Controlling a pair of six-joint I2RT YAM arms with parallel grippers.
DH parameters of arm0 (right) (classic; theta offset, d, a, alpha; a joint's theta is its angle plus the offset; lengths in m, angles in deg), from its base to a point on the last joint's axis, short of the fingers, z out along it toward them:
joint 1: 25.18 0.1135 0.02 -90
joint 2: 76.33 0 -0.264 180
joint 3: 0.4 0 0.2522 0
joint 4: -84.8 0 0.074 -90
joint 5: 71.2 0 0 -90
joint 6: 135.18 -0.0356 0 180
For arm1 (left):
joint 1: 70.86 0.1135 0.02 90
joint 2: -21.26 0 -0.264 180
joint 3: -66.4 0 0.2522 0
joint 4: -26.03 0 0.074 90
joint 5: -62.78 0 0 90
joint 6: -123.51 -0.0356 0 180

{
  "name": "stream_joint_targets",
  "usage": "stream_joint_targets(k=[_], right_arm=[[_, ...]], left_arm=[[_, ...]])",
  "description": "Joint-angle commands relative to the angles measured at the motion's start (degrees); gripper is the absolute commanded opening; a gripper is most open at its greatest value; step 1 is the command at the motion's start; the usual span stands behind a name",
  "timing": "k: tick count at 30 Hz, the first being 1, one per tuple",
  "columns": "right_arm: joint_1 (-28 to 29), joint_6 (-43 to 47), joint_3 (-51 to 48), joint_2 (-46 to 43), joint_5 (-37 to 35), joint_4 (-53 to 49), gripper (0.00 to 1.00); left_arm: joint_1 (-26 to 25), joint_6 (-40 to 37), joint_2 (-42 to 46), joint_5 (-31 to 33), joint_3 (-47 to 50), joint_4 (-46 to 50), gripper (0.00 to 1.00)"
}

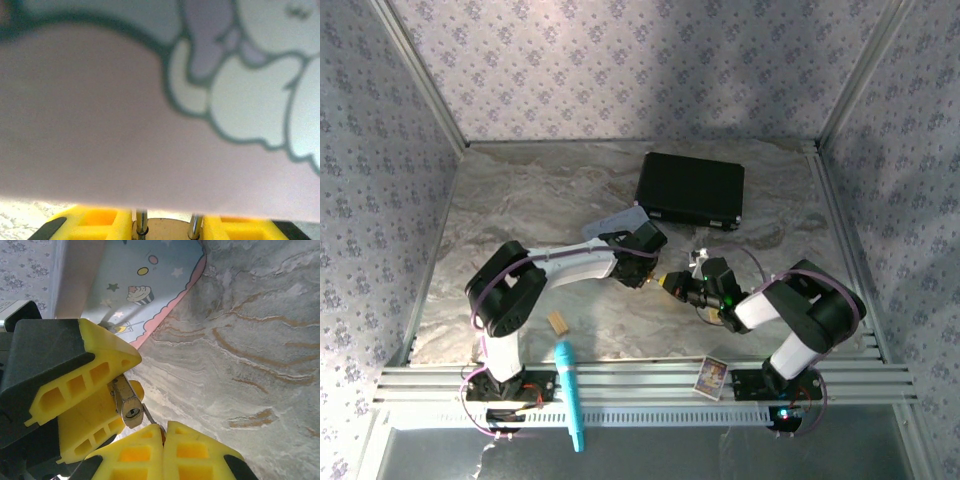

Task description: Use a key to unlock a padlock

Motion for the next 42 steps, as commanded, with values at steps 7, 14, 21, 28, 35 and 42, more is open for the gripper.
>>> stream_joint_targets(k=[7,14,21,28,35,42], right_arm=[[0.89,0.14,-0.11,0.58,-1.54,3.44,0.00],[-0.39,0.11,-2.95,-0.74,-2.28,2.89,0.00],[0.24,1.05,-2.69,-1.97,-2.05,4.82,0.00],[0.27,2.11,-2.02,-4.42,-2.51,1.97,0.00],[0.18,0.99,-2.03,-1.89,-2.13,4.56,0.00],[0.47,1.28,-1.21,-2.44,-2.21,4.13,0.00]], left_arm=[[-0.27,1.30,-2.29,-3.65,-0.58,0.65,0.30],[1.08,1.29,-1.95,-3.67,0.21,0.34,0.30],[0.86,1.02,-1.86,-3.06,-0.46,1.31,0.30],[0.55,1.26,-2.91,-3.75,-0.37,1.00,0.30],[0.55,1.35,-1.74,-4.17,0.02,0.20,0.30],[-0.76,1.45,-2.20,-5.27,-0.56,-0.74,0.30]])
